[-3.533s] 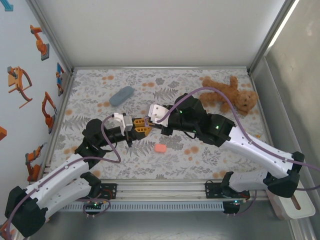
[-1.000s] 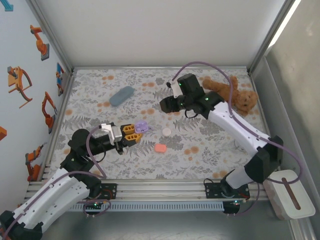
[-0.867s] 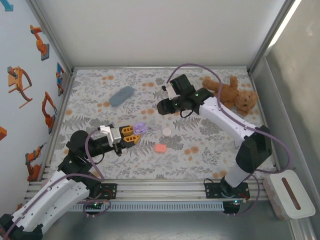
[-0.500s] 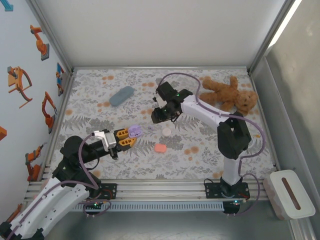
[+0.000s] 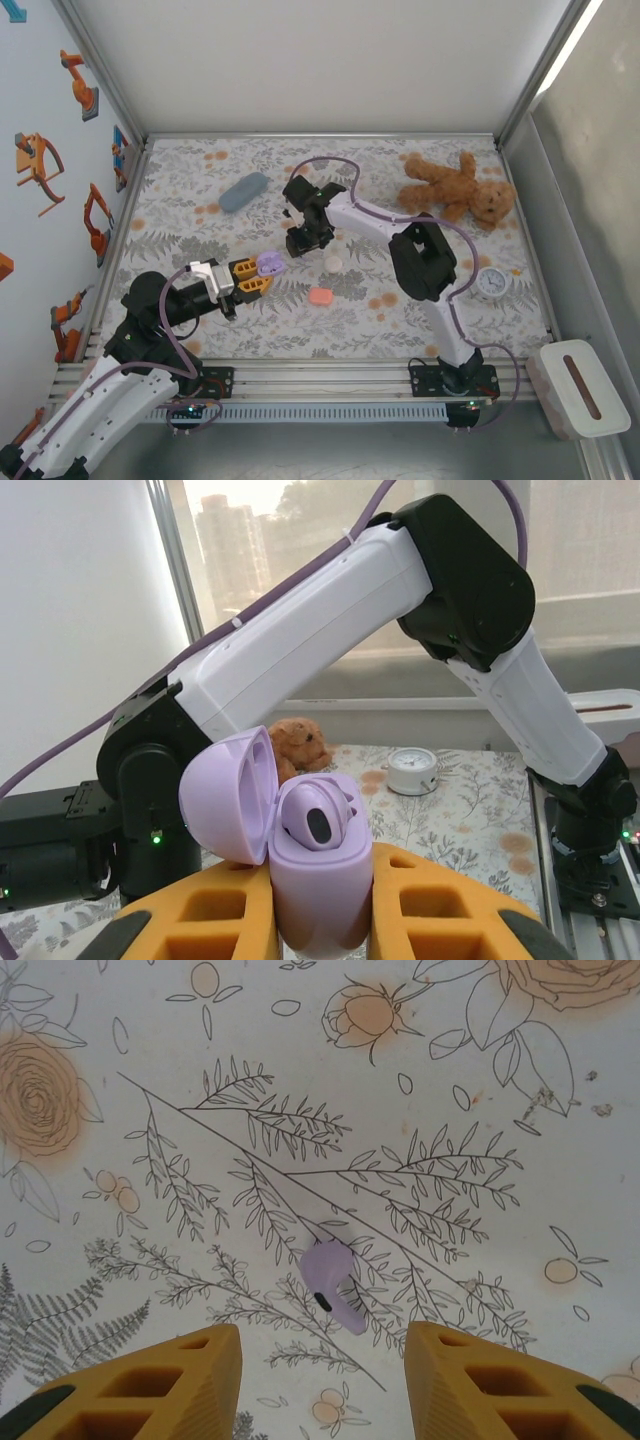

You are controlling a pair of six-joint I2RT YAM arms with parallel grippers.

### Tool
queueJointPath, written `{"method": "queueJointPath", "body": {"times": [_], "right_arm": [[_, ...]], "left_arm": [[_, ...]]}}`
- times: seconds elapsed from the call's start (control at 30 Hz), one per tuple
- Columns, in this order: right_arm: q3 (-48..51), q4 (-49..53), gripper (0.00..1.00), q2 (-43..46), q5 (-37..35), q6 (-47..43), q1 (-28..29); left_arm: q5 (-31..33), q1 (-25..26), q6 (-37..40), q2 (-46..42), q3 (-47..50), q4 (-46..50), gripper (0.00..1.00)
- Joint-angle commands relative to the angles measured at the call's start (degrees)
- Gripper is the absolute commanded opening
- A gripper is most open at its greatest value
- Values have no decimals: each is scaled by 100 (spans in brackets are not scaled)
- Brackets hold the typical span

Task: Insert wireless bluetooth earbuds into charging case

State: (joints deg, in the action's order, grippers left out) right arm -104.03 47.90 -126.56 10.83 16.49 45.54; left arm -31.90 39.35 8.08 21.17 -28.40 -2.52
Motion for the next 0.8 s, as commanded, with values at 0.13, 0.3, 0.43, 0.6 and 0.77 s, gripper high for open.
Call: {"method": "queueJointPath", "body": {"times": [0.13,0.3,0.43,0.6,0.77], "right_arm": [[-546,437,43,-466,-221,-242,112],[-742,596,40,-691,-296,-296,157],[-763,602,38,-779,-325,-296,183],[-773,620,36,-878,-387,-324,210],[-817,607,30,-957,-389,-331,218]], "left_arm": [[26,35,89,-37,-181,-68,0],[43,25,80,-27,-174,-68,0],[52,29,81,-17,-170,-59,0],[52,30,85,-9,-188,-70,0],[52,30,83,-6,-183,-79,0]]}}
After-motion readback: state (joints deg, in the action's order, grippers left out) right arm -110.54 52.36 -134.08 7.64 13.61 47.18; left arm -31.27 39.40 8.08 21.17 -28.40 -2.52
